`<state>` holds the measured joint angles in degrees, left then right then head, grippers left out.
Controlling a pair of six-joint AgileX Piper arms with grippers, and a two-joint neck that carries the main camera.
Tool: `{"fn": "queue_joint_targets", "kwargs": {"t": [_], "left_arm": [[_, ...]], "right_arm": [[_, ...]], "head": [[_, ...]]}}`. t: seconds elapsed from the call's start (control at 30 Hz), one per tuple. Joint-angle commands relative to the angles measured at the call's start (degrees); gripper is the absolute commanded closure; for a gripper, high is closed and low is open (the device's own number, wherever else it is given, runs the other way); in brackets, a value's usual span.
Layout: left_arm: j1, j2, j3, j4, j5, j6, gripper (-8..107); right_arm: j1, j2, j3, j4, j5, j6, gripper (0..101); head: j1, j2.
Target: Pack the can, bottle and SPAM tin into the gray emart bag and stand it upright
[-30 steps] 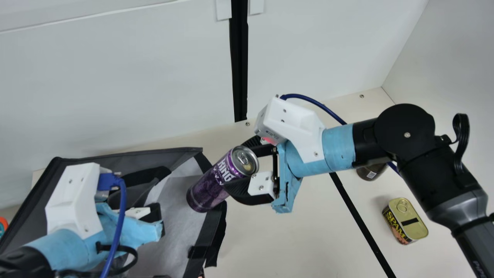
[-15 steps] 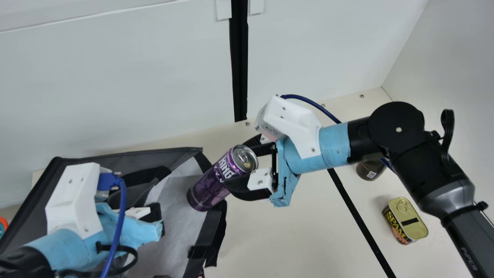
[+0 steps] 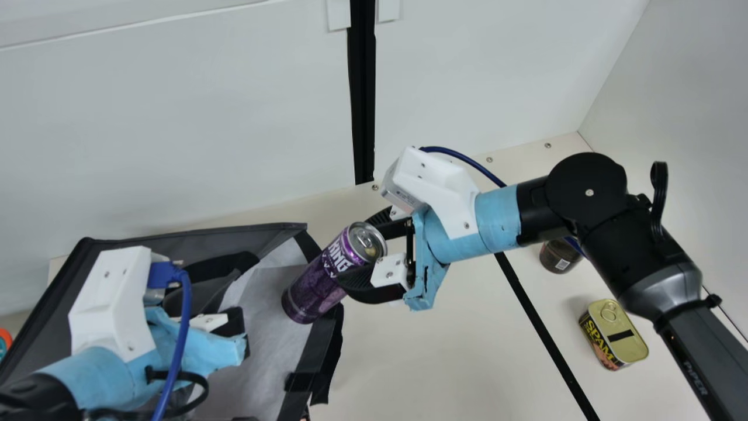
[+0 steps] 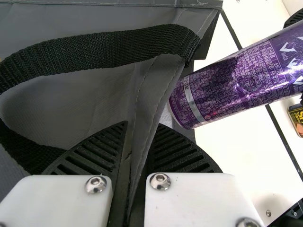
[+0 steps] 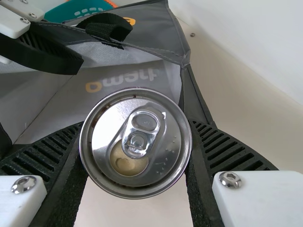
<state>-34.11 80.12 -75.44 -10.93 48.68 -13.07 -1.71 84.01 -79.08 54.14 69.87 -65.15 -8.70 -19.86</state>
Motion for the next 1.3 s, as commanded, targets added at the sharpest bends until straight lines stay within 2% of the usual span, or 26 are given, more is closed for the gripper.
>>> {"fn": "queue_joint_targets", "kwargs": {"t": [0.0,0.6,1.27], "left_arm": [[0.0,0.0,0.0,0.0,0.0,0.0,107],[0.0,0.0,0.0,0.0,0.0,0.0,107],[0.0,0.0,0.0,0.0,0.0,0.0,107]], "right_arm": [[0.5,0.2,0.3,0.2,-0.5,0.2,101],[6.8,1.9,4.1,3.4,-8.0,-0.3,101],[14.1,6.4,7.0,8.5,-14.8,-4.0,101]], "head": [[-1.3,-0.1],[-1.3,-0.1],[-1.3,-0.1]]}}
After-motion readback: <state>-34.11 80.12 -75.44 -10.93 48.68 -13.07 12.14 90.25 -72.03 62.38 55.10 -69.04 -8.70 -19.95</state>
